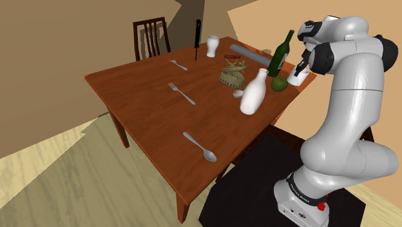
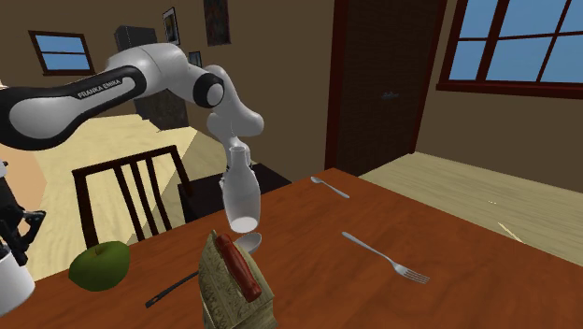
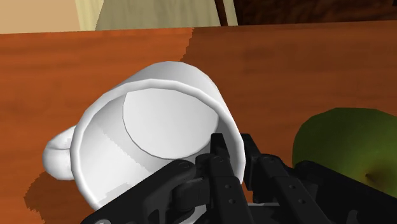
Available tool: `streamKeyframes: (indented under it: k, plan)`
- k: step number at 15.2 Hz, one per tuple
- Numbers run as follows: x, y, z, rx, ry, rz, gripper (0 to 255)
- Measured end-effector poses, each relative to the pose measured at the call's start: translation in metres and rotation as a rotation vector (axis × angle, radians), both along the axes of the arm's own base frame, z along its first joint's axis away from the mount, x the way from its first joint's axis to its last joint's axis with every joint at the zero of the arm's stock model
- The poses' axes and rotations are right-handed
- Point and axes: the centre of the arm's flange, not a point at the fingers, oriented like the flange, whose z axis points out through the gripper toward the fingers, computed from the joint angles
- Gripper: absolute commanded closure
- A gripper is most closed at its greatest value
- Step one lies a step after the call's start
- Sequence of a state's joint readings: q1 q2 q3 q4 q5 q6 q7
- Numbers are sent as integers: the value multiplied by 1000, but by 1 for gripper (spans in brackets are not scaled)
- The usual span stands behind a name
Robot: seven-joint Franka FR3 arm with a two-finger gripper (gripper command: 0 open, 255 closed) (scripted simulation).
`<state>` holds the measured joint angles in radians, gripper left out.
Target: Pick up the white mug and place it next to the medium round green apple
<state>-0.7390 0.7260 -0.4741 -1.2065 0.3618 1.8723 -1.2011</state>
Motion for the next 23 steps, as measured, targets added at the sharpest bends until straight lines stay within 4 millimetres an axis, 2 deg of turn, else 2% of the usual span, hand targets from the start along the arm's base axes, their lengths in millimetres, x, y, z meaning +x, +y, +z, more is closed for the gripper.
streamKeyframes:
  k: [3,9,10,16,20,23]
  plan:
    - [0,1,-13,0,0,0,255]
    - [-1,1,-16,0,0,0,255]
    - [-1,1,-16,0,0,0,0]
    - [-1,1,-15,-1,0,0,0]
    - [1,0,24,-2,-1,0,0]
    - [-2,0,34,-2,-1,0,0]
